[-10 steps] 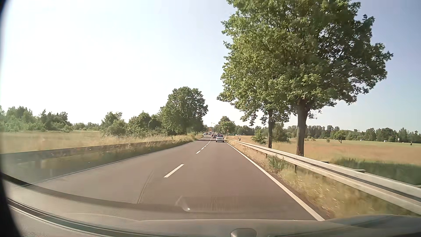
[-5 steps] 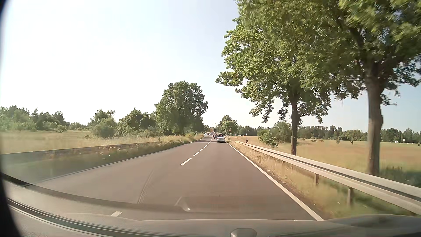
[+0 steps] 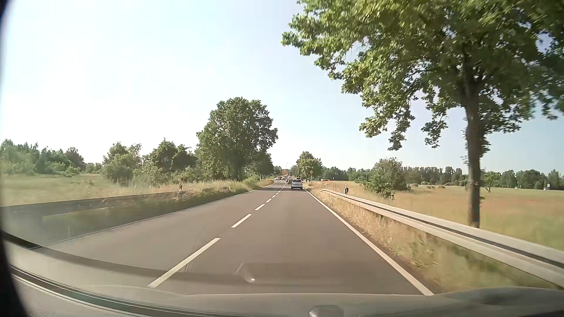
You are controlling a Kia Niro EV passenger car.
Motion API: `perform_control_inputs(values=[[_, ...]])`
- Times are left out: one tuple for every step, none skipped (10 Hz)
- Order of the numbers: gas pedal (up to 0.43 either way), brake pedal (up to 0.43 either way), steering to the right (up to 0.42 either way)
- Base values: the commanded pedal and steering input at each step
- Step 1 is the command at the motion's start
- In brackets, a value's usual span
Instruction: Follow the waypoints while adhering to traffic rules and regulations
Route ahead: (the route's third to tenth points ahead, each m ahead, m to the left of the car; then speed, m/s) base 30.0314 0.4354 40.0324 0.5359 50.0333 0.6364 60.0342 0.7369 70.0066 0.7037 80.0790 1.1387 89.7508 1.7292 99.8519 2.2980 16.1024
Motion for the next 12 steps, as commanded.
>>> perform_control_inputs(values=[[0.0, 0.122, -0.002], [0.0, 0.122, -0.001], [0.0, 0.122, -0.002], [0.0, 0.128, -0.001], [0.0, 0.134, -0.001], [0.0, 0.134, -0.001], [0.0, 0.134, -0.001], [0.0, 0.14, -0.002], [0.0, 0.134, -0.001], [0.0, 0.14, -0.002], [0.0, 0.146, -0.001], [0.0, 0.146, -0.002]])
